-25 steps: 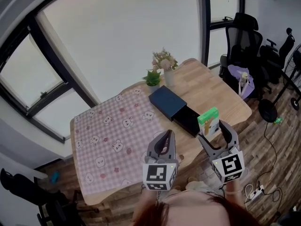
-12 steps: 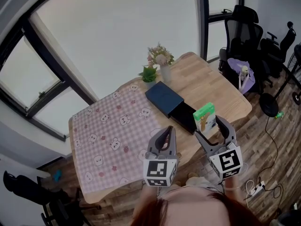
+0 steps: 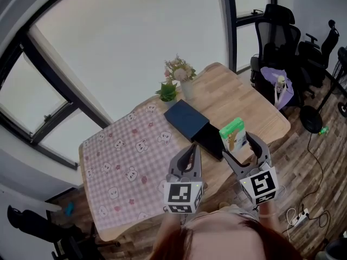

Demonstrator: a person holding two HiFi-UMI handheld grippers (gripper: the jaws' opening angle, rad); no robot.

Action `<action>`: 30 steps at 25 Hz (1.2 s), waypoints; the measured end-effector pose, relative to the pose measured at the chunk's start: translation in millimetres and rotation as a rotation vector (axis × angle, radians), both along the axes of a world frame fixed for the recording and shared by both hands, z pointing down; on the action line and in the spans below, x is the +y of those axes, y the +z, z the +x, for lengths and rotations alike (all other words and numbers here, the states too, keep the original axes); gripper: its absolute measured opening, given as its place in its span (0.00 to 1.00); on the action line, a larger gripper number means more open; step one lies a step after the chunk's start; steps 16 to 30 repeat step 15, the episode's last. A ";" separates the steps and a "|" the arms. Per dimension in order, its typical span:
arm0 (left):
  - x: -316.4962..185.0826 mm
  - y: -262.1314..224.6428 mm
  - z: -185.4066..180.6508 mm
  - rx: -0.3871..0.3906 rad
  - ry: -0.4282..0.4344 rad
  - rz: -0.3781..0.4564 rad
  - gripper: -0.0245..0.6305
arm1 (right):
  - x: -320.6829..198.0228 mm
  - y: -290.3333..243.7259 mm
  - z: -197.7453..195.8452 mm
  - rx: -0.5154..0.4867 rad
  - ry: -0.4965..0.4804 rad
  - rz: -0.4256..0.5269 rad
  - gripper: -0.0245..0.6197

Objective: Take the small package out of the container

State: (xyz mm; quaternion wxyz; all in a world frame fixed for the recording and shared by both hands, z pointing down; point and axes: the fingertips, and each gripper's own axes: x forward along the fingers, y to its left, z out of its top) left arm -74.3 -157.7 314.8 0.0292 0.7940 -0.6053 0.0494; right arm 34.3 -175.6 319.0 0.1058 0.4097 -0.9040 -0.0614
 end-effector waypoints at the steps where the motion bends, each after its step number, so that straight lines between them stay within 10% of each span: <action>1: -2.8 -0.5 0.1 -0.003 0.002 0.000 0.06 | -2.9 -0.2 0.0 -0.001 0.001 0.002 0.57; 30: -8.5 2.8 3.5 -0.031 0.022 -0.010 0.06 | -4.9 3.5 -0.9 -0.001 0.009 0.014 0.57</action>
